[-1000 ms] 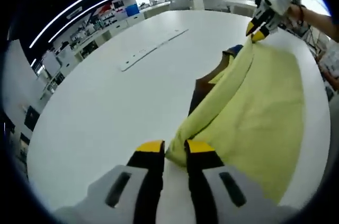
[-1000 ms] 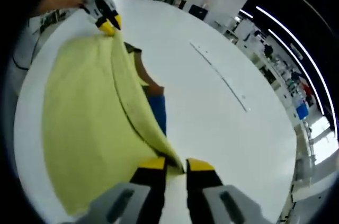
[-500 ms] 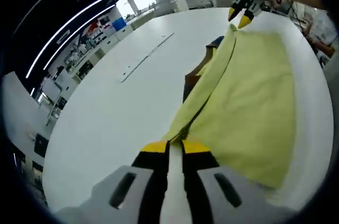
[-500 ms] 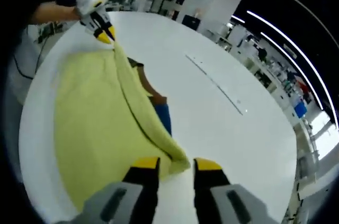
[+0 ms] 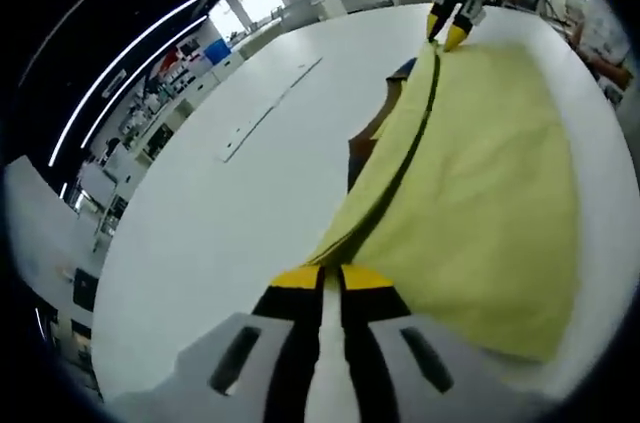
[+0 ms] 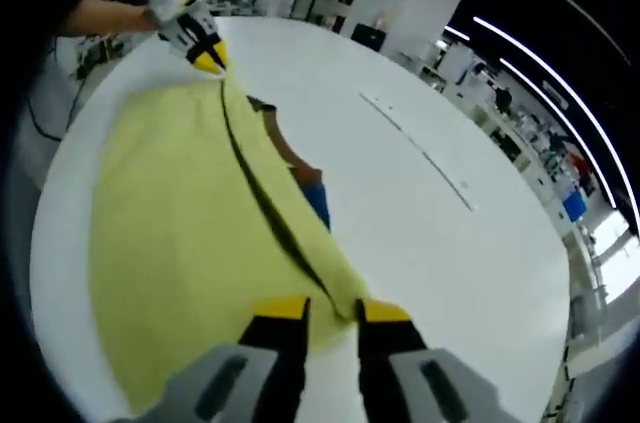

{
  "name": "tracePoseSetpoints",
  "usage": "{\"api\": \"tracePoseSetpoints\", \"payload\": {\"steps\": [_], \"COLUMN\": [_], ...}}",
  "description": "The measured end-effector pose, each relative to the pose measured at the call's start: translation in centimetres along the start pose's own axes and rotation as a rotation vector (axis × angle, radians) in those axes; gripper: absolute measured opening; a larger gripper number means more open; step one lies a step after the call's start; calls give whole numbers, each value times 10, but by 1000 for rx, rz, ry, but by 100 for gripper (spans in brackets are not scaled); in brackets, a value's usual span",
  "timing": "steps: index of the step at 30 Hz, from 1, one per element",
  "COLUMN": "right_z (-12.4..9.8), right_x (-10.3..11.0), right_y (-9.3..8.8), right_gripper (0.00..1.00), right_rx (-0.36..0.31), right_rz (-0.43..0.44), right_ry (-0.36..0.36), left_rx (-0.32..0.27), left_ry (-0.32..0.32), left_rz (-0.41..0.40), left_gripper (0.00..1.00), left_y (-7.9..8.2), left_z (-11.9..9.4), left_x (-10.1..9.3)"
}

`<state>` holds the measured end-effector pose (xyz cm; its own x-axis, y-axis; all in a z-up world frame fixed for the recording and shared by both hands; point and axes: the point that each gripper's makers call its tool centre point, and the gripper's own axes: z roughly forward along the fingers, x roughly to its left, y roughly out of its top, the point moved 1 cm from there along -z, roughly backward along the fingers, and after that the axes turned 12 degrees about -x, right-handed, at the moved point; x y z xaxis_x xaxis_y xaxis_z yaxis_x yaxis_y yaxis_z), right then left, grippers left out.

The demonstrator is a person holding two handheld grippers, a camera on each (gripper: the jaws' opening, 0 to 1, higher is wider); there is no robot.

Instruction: Fold the garment on the visible template until the final outline fits inside the template.

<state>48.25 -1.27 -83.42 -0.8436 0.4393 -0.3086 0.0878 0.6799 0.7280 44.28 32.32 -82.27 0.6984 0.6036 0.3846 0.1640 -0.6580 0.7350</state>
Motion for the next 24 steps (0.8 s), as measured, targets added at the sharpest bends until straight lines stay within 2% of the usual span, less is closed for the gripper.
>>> {"api": "tracePoseSetpoints", "payload": {"steps": [3,6,8,9,11,13,14,16,18,20,23,24], "right_z": [4,9,9,7,4,3,1,-2,-5,-8,-15,-18], "right_x": [-14,-22,-28,-35,-41,-41,-42,-41,-38,-29,-15,-11], "right_y": [1,4,4,2,3,6,7,8,8,9,13,14], "right_gripper": [12,12,12,12,12,14,15,17,21,31,48,51], "right_rx": [-7,-33,-33,-26,-40,-67,-78,-85,-94,-106,-114,-114], "right_rz": [2,33,48,62,107,171,200,245,316,416,489,503], "right_ry": [-75,-113,-144,-194,-225,-227,-228,-217,-208,-181,-121,-113], "left_rx": [3,-5,0,5,-15,-25,-38,-61,-84,-117,-133,-142], "left_ry": [34,54,98,116,148,169,188,192,195,179,122,109], "left_rz": [-42,-96,-149,-189,-253,-307,-372,-461,-511,-582,-661,-660], "left_gripper": [3,4,4,5,8,12,13,17,21,26,36,40], "left_y": [-5,-6,-8,-9,-8,-6,-4,-2,-2,5,10,11], "left_z": [8,13,13,13,13,10,7,4,1,-5,-13,-15], "left_x": [8,11,16,17,23,23,23,22,25,18,4,1]}}
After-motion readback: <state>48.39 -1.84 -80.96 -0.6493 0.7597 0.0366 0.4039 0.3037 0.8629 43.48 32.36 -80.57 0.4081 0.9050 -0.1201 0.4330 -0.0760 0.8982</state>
